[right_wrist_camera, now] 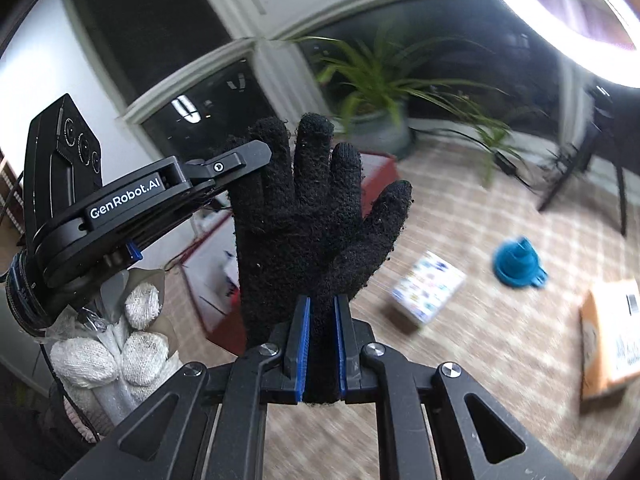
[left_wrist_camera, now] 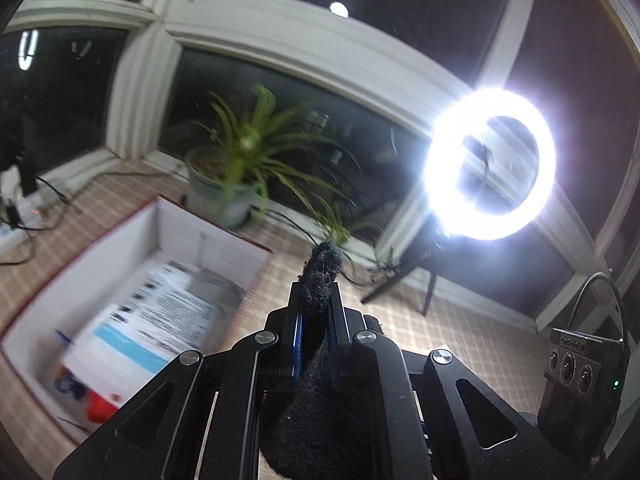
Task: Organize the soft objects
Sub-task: 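Lift the black glove with both tools and carry it over the box, then open both tools to drop the glove into the box, then move both open tools toward the orange-wrapped tissue pack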
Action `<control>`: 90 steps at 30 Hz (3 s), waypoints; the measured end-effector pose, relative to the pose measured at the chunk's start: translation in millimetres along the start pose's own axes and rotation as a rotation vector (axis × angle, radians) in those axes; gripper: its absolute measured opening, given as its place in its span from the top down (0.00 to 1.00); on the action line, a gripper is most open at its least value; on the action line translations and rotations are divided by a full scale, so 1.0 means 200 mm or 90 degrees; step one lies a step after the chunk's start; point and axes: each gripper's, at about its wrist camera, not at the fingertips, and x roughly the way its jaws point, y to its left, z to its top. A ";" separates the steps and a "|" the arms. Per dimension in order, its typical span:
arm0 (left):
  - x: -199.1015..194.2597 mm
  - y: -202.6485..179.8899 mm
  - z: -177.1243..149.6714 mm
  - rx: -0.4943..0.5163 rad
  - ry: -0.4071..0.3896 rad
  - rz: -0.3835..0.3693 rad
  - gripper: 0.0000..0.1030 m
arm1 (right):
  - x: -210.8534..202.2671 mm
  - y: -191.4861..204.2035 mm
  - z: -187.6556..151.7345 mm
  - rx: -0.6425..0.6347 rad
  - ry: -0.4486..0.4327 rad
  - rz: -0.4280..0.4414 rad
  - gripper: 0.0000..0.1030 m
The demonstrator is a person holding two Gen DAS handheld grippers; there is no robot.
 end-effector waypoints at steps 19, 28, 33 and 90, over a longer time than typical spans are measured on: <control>-0.28 0.48 0.12 -0.046 -0.075 0.143 0.92 | 0.42 0.47 0.17 -0.112 0.049 0.041 0.90; -0.22 0.65 0.09 -0.069 -0.058 0.190 0.92 | 0.58 0.48 0.16 -0.116 0.084 0.017 0.90; -0.19 0.71 0.07 -0.078 -0.044 0.204 0.92 | 0.61 0.48 0.16 -0.119 0.096 0.012 0.90; -0.05 0.12 -0.09 0.007 0.059 0.033 0.40 | -0.48 -0.55 -0.35 0.180 -0.050 -0.209 0.39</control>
